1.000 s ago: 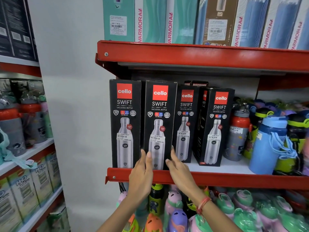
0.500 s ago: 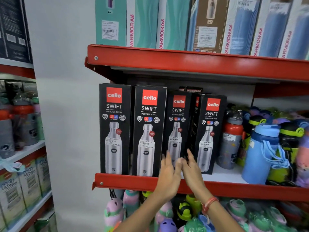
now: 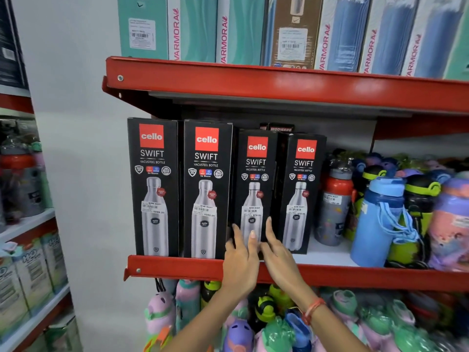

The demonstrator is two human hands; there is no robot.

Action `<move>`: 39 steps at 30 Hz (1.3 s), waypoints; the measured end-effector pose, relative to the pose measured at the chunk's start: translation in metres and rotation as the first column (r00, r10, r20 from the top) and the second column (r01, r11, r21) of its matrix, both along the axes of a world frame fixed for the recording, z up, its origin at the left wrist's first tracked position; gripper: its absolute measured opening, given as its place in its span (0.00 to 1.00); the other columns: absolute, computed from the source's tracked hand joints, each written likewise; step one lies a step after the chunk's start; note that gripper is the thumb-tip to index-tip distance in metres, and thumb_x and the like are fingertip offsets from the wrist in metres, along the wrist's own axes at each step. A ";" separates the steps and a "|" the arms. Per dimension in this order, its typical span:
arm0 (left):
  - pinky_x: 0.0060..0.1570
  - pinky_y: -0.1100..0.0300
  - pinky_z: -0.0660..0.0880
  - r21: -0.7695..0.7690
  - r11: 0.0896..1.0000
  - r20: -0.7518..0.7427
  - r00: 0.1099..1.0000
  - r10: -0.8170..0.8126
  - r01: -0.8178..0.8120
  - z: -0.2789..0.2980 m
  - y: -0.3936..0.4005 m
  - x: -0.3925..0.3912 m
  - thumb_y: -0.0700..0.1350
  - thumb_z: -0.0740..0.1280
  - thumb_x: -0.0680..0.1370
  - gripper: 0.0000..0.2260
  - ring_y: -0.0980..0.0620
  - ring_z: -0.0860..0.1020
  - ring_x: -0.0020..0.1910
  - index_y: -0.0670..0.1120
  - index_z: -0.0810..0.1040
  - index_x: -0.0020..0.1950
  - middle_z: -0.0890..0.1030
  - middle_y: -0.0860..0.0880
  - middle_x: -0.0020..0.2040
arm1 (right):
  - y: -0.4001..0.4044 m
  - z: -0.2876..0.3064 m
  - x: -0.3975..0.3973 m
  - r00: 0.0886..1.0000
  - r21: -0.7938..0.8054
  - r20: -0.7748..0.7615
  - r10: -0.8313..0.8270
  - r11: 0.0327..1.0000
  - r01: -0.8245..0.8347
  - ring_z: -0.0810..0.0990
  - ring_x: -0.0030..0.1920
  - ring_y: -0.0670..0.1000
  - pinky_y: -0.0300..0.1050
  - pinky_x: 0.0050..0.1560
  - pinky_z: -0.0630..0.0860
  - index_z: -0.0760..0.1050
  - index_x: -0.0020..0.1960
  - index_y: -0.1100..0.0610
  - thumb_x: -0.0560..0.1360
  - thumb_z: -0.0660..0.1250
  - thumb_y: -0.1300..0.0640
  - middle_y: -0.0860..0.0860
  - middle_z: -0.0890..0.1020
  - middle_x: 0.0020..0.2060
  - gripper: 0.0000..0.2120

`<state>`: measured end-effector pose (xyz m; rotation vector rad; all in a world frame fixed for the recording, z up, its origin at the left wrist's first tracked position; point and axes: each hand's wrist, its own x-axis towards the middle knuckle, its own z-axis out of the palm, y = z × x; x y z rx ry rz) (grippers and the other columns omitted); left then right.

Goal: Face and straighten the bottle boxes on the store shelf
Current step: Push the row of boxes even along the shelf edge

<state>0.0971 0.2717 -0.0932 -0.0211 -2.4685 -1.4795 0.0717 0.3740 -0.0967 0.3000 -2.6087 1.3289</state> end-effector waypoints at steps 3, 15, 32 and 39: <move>0.69 0.50 0.60 -0.041 0.999 -0.013 1.000 0.008 -0.008 -0.002 -0.003 0.013 0.61 0.46 0.79 0.29 0.41 0.63 0.73 0.52 0.44 0.78 0.59 0.42 0.76 | 0.004 -0.001 0.012 1.000 -0.002 -0.026 0.005 1.000 -0.005 0.69 0.35 0.45 0.40 0.33 0.63 0.40 0.72 0.33 0.80 0.52 0.51 0.41 0.67 0.34 0.29; 0.63 0.66 0.57 -0.121 0.978 -0.339 0.933 0.123 -0.173 -0.006 -0.001 0.028 0.55 0.52 0.80 0.26 0.50 0.64 0.66 0.47 0.57 0.76 0.64 0.46 0.67 | 0.019 0.002 0.030 0.989 -0.090 -0.144 -0.026 0.996 0.013 0.75 0.50 0.40 0.36 0.51 0.70 0.56 0.75 0.41 0.80 0.56 0.52 0.44 0.76 0.56 0.24; 0.71 0.53 0.59 -0.083 0.975 0.034 0.978 -0.206 0.208 0.007 0.078 -0.026 0.52 0.51 0.82 0.28 0.44 0.59 0.75 0.49 0.41 0.78 0.55 0.43 0.78 | 0.090 0.002 -0.023 0.996 -0.042 -0.066 -0.067 0.997 0.064 0.63 0.73 0.54 0.46 0.57 0.67 0.30 0.69 0.31 0.80 0.52 0.49 0.45 0.49 0.78 0.32; 0.71 0.55 0.59 -0.059 0.979 -0.035 0.980 -0.195 0.193 -0.004 0.063 0.008 0.51 0.53 0.82 0.27 0.48 0.62 0.74 0.53 0.44 0.77 0.61 0.46 0.77 | 0.093 -0.004 0.016 0.995 0.083 -0.067 -0.074 0.993 0.079 0.74 0.62 0.53 0.46 0.50 0.66 0.33 0.72 0.33 0.80 0.54 0.51 0.46 0.59 0.76 0.34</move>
